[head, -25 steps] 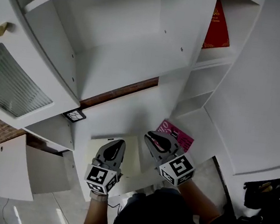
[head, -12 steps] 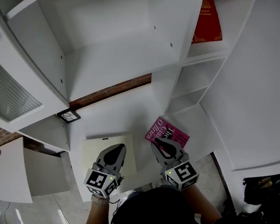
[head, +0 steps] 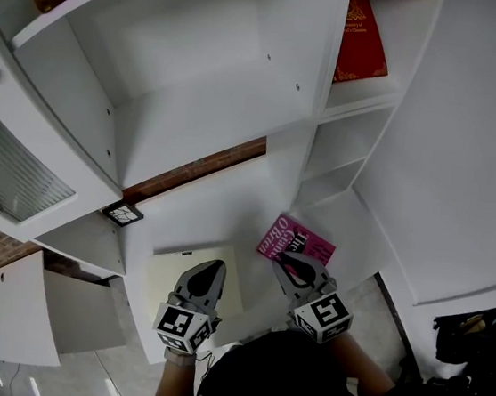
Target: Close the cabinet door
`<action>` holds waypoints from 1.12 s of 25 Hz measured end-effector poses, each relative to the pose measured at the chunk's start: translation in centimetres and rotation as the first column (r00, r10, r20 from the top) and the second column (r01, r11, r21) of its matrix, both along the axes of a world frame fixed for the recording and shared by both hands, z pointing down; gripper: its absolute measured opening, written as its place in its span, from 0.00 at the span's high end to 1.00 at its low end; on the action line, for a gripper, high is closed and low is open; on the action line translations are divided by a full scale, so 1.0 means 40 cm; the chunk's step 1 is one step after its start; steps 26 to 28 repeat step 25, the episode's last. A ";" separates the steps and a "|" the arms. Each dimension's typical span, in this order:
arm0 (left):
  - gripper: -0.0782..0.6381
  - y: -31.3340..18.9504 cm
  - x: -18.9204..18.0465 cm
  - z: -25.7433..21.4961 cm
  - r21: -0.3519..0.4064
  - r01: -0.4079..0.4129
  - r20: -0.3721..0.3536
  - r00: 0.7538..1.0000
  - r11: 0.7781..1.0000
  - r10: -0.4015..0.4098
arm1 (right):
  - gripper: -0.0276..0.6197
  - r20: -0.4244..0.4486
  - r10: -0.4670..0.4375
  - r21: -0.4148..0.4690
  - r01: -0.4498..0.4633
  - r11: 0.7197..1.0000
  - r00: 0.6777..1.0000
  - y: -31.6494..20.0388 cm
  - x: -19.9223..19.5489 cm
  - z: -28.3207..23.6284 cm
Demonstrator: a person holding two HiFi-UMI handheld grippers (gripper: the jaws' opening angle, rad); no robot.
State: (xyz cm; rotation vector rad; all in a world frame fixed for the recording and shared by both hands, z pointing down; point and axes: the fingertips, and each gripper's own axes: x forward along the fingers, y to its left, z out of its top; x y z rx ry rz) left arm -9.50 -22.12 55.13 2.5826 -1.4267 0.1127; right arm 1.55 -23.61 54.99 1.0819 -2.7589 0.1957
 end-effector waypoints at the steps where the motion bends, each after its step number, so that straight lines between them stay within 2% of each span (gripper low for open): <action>1: 0.88 -0.001 0.001 0.000 0.000 -0.001 0.000 1.000 1.000 0.001 | 0.87 0.001 0.002 0.002 -0.002 1.000 1.000 -0.002 0.001 -0.002; 6: 0.88 -0.006 0.010 -0.009 0.012 -0.012 -0.006 1.000 1.000 0.012 | 0.87 0.015 0.008 0.020 -0.009 1.000 1.000 -0.010 0.001 -0.023; 28: 0.88 0.018 -0.022 -0.010 0.005 0.018 -0.011 1.000 1.000 -0.018 | 0.87 0.025 -0.003 -0.005 0.003 1.000 1.000 0.011 -0.021 -0.008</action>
